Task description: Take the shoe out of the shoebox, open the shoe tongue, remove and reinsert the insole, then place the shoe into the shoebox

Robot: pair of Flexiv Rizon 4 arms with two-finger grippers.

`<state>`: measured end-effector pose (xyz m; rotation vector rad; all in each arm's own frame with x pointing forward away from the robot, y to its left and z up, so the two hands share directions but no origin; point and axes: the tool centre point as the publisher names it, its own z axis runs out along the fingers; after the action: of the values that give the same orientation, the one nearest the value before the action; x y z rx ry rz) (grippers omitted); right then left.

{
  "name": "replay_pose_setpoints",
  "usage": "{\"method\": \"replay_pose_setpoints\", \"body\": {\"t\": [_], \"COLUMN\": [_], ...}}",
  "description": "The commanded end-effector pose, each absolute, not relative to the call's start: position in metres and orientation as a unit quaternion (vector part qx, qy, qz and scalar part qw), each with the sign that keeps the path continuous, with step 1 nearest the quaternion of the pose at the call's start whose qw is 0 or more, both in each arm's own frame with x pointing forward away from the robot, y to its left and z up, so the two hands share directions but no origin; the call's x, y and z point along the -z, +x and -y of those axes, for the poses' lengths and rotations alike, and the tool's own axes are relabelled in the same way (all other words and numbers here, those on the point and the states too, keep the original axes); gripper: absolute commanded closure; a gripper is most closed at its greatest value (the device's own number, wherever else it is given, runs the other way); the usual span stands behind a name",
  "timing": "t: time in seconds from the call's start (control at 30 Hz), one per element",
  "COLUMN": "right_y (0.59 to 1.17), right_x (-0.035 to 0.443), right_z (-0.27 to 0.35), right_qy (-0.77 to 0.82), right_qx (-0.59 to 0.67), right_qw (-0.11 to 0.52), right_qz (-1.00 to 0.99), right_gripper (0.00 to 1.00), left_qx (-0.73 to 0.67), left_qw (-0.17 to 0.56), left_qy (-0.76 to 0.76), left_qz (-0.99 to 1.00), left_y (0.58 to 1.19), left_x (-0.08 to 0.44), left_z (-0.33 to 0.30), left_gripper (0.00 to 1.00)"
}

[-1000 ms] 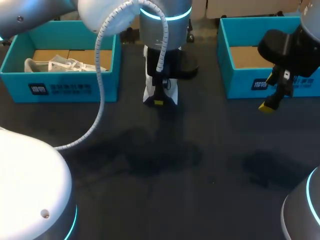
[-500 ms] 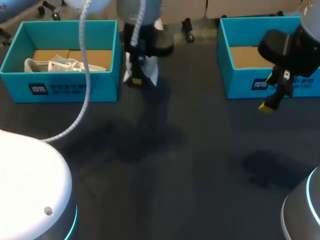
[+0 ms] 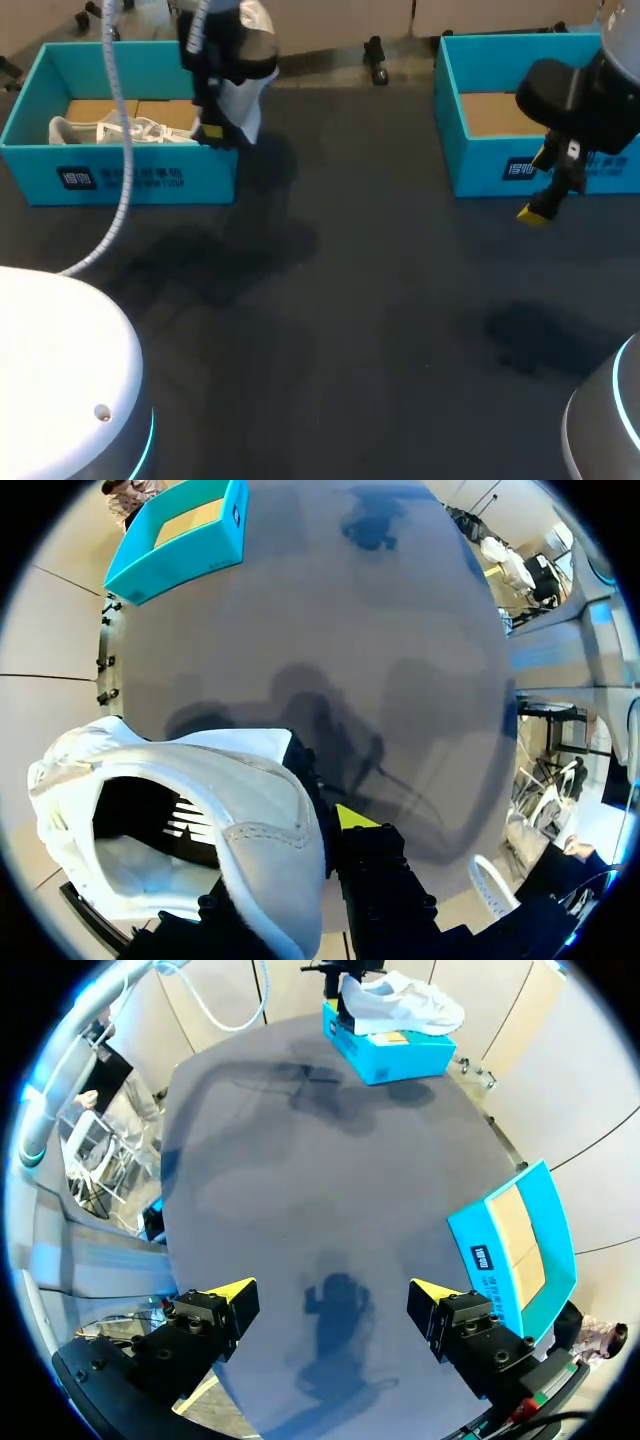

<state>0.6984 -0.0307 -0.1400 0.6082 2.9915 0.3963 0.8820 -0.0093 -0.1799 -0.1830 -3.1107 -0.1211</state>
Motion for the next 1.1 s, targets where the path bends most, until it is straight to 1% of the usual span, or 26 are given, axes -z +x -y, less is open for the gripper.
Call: {"method": "replay_pose_setpoints", "body": {"t": [0.03,0.17,0.63,0.83,0.9,1.1], "right_y": [0.700,0.700,0.700,0.700,0.700,0.700], "right_x": [0.140,0.140,0.140,0.140,0.140,0.140], "right_z": [0.029,0.029,0.029,0.029,0.029,0.029], "right_qy": [0.198,0.198,0.198,0.198,0.198,0.198], "right_qx": [-0.127,-0.127,-0.127,-0.127,-0.127,-0.127], "right_qw": [0.030,0.030,0.030,0.030,0.030,0.030], "right_qz": [-0.971,-0.971,-0.971,-0.971,-0.971,-0.971], "right_gripper": [0.00,0.00,0.00,0.00,0.00,0.00], "left_qx": [0.022,0.029,0.043,0.056,0.057,0.065], "left_qw": [0.005,-0.008,0.003,-0.001,0.009,-0.001], "left_qy": [-0.067,-0.062,-0.018,-0.012,-0.019,-0.022], "left_qz": [0.997,0.998,0.999,0.998,0.998,0.998], "left_y": [0.889,0.903,0.970,0.999,1.008,1.028], "left_x": [0.174,0.175,0.181,0.186,0.187,0.188], "left_z": [-0.029,-0.054,-0.126,-0.143,-0.148,-0.169], "left_gripper": [1.00,1.00,1.00,1.00,1.00,1.00]}}
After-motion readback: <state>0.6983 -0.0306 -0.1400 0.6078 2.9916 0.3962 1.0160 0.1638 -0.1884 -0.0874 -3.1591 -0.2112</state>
